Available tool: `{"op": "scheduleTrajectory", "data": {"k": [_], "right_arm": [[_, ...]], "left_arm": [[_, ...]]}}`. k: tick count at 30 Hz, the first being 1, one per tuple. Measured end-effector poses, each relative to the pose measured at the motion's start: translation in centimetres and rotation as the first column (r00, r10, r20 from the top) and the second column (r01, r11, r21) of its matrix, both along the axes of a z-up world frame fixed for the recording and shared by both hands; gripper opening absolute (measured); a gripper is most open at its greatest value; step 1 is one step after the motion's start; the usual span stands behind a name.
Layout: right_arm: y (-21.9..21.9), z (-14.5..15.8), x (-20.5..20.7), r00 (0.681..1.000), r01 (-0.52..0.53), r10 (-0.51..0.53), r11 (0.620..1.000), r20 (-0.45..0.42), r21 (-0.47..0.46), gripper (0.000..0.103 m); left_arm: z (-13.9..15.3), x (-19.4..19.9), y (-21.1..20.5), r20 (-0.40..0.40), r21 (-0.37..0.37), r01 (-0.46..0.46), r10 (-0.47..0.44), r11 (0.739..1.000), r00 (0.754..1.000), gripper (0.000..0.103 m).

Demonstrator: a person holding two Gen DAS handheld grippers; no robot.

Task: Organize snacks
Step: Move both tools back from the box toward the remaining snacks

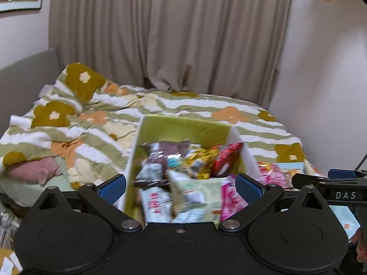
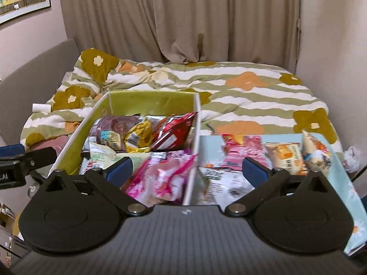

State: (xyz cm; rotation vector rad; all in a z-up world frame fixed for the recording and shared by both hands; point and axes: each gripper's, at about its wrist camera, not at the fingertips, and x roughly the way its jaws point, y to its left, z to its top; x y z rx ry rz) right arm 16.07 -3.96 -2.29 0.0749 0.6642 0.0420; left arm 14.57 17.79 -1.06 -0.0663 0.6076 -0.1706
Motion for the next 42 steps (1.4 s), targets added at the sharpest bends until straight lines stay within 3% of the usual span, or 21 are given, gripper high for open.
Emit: {"op": "scheduleTrajectory", "data": {"k": [12,21,34,42], "right_arm": [[-9.5,1.2,-0.8,0.997,0.07,-0.07,0.997,0.041,0.016,0.103],[-19.7,0.0,2.7,0.996,0.091,-0.091,0.996,0.001,0.004,0.103],[-32.8,-5.1,10.3,0.99,0.035,-0.018,0.992,-0.139,0.121,0.103],[-36.4,-9.6,14.5,0.968,0.062,0.002,0.967,-0.25,0.248,0.103]], "left_arm": [[1.8,0.6,-9.2,0.045,0.024,0.072,-0.073,0.997,0.996,0.103],[1.0,3.3,-19.3,0.019,0.019,0.083,-0.083,0.996,0.996,0.103],[-5.1,9.7,-33.6,-0.107,0.069,0.094,-0.086,0.993,0.99,0.103],[-11.1,14.6,-37.7,-0.258,0.112,0.12,-0.087,0.986,0.962,0.095]]}}
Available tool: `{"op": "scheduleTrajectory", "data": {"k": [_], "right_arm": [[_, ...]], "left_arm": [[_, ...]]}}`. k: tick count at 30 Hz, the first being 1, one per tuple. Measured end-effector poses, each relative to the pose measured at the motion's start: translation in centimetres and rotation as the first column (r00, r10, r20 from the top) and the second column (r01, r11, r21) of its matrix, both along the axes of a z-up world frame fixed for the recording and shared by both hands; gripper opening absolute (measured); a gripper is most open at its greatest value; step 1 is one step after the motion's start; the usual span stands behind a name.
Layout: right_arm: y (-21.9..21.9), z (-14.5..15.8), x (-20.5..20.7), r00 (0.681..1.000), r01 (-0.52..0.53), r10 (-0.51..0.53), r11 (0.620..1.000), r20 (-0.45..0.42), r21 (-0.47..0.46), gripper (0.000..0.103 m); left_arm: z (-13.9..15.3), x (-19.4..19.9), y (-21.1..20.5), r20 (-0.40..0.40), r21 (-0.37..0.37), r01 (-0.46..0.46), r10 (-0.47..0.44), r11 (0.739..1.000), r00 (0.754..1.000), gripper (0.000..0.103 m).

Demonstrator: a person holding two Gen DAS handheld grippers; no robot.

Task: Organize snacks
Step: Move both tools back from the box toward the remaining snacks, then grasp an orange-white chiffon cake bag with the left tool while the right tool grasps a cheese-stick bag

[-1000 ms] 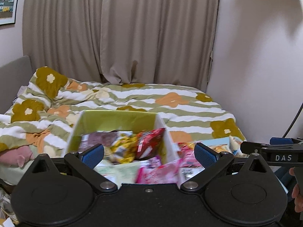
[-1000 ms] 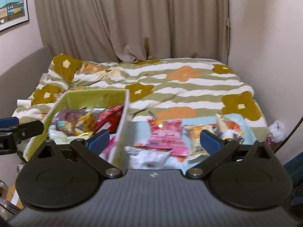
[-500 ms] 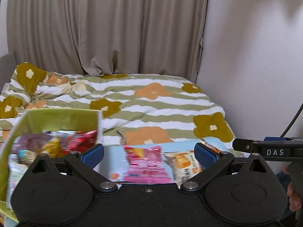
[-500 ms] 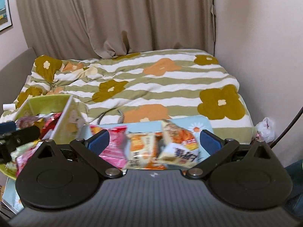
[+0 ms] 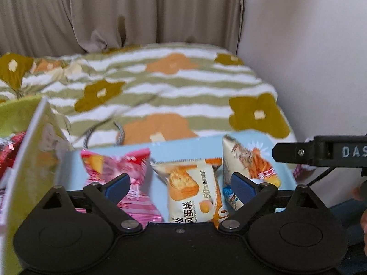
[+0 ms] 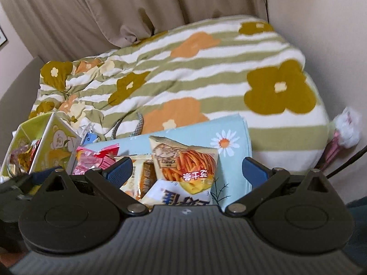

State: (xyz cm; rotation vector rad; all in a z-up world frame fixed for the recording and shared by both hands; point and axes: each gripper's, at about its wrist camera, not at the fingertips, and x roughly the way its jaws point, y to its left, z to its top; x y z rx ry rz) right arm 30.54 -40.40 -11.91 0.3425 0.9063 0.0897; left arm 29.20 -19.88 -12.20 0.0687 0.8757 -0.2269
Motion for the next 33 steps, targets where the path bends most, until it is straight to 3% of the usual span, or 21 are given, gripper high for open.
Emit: {"op": "scheduleTrajectory", "data": {"k": [16,21,33], "right_arm": [[0.0,-5.9,3.7,0.989,-0.006,0.018,0.997,-0.146,0.083,0.103],[0.0,-6.9,3.8,0.986,-0.004,0.022,0.994,-0.164,0.109,0.103],[1.0,-7.6,3.4,0.983,-0.062,0.073,0.995,-0.171,0.072,0.103]], "left_arm": [[-5.2,3.1,-2.6,-0.146,0.045,0.055,-0.048,0.998,0.988,0.085],[-6.1,3.6,-2.3,-0.188,0.002,0.05,-0.048,0.999,0.981,0.075],[-6.0,2.4,-2.2,-0.178,0.058,0.056,-0.045,0.997,0.983,0.07]]}}
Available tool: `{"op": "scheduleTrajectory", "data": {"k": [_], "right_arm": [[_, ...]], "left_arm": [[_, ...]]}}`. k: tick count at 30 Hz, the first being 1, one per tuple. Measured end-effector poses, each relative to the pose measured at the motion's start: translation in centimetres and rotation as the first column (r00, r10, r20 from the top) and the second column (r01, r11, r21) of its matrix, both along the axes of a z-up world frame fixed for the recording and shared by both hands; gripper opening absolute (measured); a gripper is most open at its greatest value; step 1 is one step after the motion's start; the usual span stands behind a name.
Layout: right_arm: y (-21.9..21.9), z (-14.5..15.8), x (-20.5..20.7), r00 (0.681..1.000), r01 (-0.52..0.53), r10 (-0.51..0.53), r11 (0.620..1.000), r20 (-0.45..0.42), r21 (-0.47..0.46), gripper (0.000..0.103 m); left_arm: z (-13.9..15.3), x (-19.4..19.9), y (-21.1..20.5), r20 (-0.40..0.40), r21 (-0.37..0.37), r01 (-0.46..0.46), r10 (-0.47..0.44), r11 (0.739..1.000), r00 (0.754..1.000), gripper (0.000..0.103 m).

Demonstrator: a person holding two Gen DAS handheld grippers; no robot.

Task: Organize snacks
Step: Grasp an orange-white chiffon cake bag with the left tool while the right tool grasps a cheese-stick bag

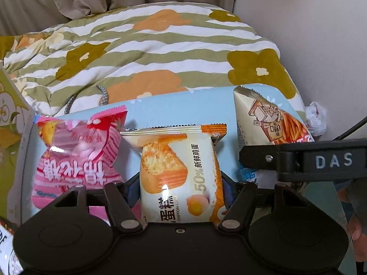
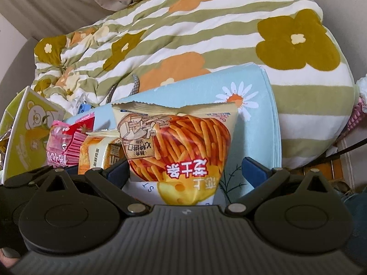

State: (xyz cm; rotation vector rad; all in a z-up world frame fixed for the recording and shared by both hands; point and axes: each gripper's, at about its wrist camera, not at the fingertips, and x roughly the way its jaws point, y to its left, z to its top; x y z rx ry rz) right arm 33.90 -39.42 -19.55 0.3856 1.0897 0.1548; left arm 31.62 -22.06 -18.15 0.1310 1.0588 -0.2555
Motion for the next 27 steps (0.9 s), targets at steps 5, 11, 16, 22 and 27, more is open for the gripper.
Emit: {"op": "scheduleTrajectory", "data": {"k": [5,11,16,22,27], "right_arm": [[0.6,-0.3,-0.6,1.0,-0.021,0.021,1.0,-0.002,0.004,0.101],[0.6,0.9,-2.2,0.999,-0.034,0.034,0.999,0.023,-0.011,0.082],[0.5,3.4,-3.7,0.996,-0.037,0.039,0.999,0.082,-0.034,0.081],[1.1,7.7,-5.2,0.984,-0.051,0.062,0.996,0.164,-0.067,0.081],[2.9,11.4,-6.0,0.965,-0.091,0.108,0.993,0.241,-0.078,0.081]], "left_arm": [[0.0,-1.1,0.1,0.013,0.009,0.018,-0.018,1.0,1.0,0.07],[0.9,-2.4,0.4,0.041,-0.031,0.022,-0.02,0.999,0.999,0.069],[3.2,-3.8,0.3,0.094,-0.058,0.021,-0.016,0.998,0.995,0.069],[7.3,-6.0,1.6,0.18,-0.089,-0.001,0.017,0.996,0.984,0.069],[11.4,-7.7,4.2,0.255,-0.103,-0.056,0.081,0.993,0.964,0.069]]}}
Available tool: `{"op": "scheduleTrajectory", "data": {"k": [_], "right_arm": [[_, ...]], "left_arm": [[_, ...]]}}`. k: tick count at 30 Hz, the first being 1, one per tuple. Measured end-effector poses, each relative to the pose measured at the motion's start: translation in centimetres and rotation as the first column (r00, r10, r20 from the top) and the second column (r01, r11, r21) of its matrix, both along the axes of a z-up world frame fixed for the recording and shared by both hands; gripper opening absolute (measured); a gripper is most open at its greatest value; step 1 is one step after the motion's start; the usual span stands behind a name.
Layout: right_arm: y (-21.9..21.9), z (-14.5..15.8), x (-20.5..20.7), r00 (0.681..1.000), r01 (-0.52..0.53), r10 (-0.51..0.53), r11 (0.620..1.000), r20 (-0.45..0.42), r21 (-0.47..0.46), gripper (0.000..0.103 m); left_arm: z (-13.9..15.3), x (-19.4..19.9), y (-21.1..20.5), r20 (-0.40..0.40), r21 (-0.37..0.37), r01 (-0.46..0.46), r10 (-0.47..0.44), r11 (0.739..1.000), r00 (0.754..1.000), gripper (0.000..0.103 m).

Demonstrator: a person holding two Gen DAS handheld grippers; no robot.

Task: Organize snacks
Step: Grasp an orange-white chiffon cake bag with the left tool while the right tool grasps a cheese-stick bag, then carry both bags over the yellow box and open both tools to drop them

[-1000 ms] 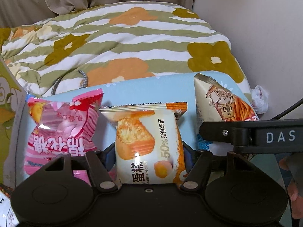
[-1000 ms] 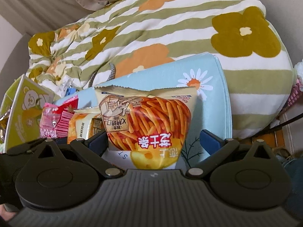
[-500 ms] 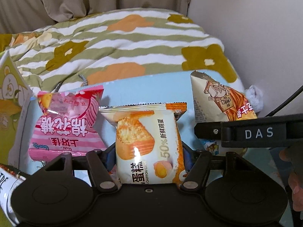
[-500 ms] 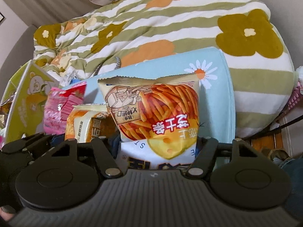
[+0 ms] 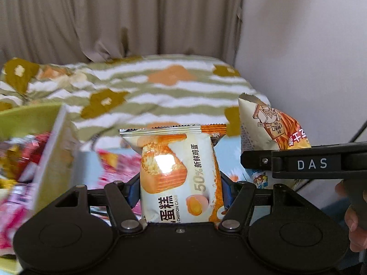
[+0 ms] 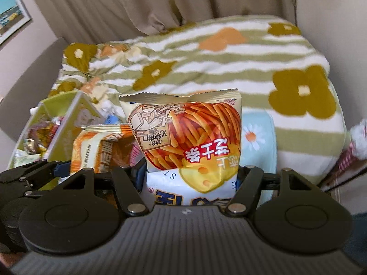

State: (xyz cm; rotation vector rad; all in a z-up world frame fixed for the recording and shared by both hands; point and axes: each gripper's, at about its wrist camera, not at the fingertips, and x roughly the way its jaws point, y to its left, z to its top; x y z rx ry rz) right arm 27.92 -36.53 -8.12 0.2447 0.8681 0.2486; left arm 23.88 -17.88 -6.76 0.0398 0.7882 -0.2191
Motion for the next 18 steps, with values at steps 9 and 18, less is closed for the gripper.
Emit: {"op": "scheduleTrajectory", "data": {"k": [9,18], "right_arm": [[7.1,6.1,-0.1,0.977,-0.149,0.145,0.989,0.155,0.009,0.081],[18.0,9.4,1.5,0.948,-0.242,0.233,0.97,0.217,0.015,0.081]], "left_arm": [[7.5,-3.2,8.1,0.16,-0.009,-0.16,0.159,0.987,0.974,0.069],[10.8,-2.3,19.2,0.196,0.014,-0.268,0.26,0.963,0.946,0.069]]}}
